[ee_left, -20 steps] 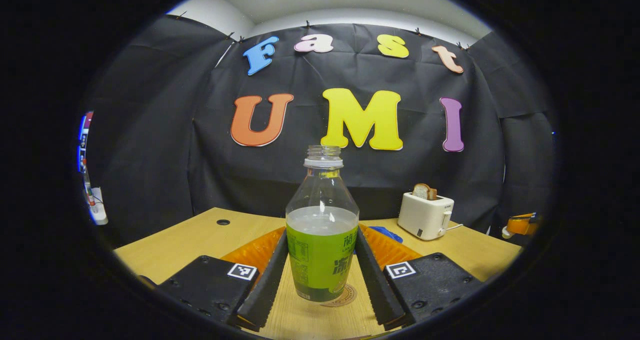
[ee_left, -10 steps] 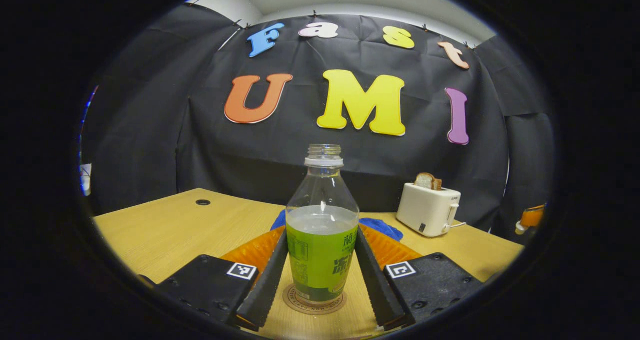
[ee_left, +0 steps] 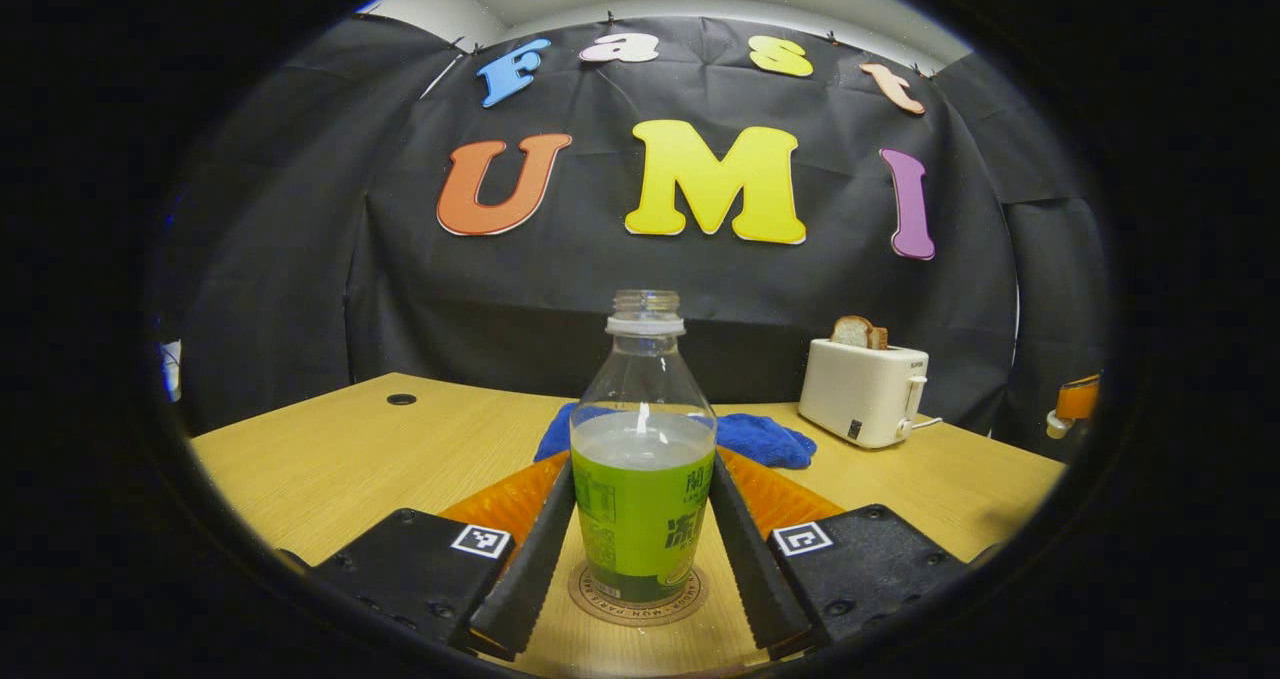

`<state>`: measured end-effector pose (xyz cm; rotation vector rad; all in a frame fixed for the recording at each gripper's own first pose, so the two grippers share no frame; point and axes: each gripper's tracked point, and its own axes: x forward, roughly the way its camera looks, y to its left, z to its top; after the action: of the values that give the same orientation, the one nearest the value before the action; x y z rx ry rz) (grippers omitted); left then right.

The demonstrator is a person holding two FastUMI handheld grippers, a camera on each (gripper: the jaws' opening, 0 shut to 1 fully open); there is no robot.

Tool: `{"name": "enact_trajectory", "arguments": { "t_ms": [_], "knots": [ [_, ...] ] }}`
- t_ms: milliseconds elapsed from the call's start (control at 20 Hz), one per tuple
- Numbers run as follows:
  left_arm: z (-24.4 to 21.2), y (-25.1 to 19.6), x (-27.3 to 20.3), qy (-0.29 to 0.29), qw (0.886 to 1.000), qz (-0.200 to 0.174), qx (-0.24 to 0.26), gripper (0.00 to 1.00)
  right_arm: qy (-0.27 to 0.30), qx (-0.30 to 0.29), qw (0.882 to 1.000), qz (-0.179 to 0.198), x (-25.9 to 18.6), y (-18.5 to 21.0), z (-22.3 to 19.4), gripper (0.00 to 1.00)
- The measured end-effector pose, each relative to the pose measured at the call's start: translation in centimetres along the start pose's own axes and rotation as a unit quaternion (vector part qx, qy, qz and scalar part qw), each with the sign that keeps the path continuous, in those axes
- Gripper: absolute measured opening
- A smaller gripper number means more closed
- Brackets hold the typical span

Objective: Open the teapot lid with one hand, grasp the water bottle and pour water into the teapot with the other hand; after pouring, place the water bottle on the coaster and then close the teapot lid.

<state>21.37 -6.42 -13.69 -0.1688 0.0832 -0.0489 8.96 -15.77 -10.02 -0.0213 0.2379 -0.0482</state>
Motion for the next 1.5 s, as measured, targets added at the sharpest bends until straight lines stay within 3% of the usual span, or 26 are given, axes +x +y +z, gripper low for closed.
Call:
{"name": "enact_trajectory", "arguments": {
  "t_ms": [100, 150, 200, 300, 500, 800, 900, 1150, 1500],
  "knots": [
    [0.3, -0.7, -0.6, 0.001, 1.000, -0.014, -0.003, 0.83, 0.001, -0.001, 1.000, 0.001, 0.1, 0.0, -0.2, 0.00],
    [0.5, -0.7, -0.9, -0.001, 1.000, -0.015, -0.001, 0.93, 0.002, -0.001, 1.000, 0.001, 0.1, 0.1, -0.2, 0.00],
    [0.7, -0.5, -0.8, -0.004, 1.000, -0.011, 0.004, 0.96, 0.003, -0.001, 1.000, 0.001, 0.1, 0.1, -0.3, 0.00],
    [1.3, -0.5, -1.0, -0.011, 1.000, -0.007, 0.013, 0.98, 0.002, -0.002, 1.000, 0.002, 0.1, 0.2, -0.3, 0.00],
    [3.0, -1.0, -2.2, -0.024, 0.999, -0.013, 0.027, 0.98, -0.001, -0.003, 1.000, 0.001, 0.0, 0.3, 0.0, 0.00],
    [5.6, 0.1, -5.3, -0.045, 0.999, 0.017, 0.024, 0.98, -0.004, -0.008, 1.000, 0.003, -0.3, 0.7, 0.2, 0.00],
    [5.9, -0.8, -6.9, -0.047, 0.999, 0.005, 0.017, 0.98, -0.004, -0.011, 1.000, 0.006, -0.3, 1.2, 0.1, 0.00],
    [5.5, 0.6, -10.6, -0.041, 0.998, 0.026, 0.032, 0.98, 0.008, -0.015, 0.999, 0.028, 0.5, 3.7, -0.8, 0.00],
    [5.1, 2.7, -14.3, -0.035, 0.998, 0.024, 0.051, 0.98, 0.022, -0.047, 0.996, 0.069, 1.4, 9.7, -2.5, 0.00]
  ]
}}
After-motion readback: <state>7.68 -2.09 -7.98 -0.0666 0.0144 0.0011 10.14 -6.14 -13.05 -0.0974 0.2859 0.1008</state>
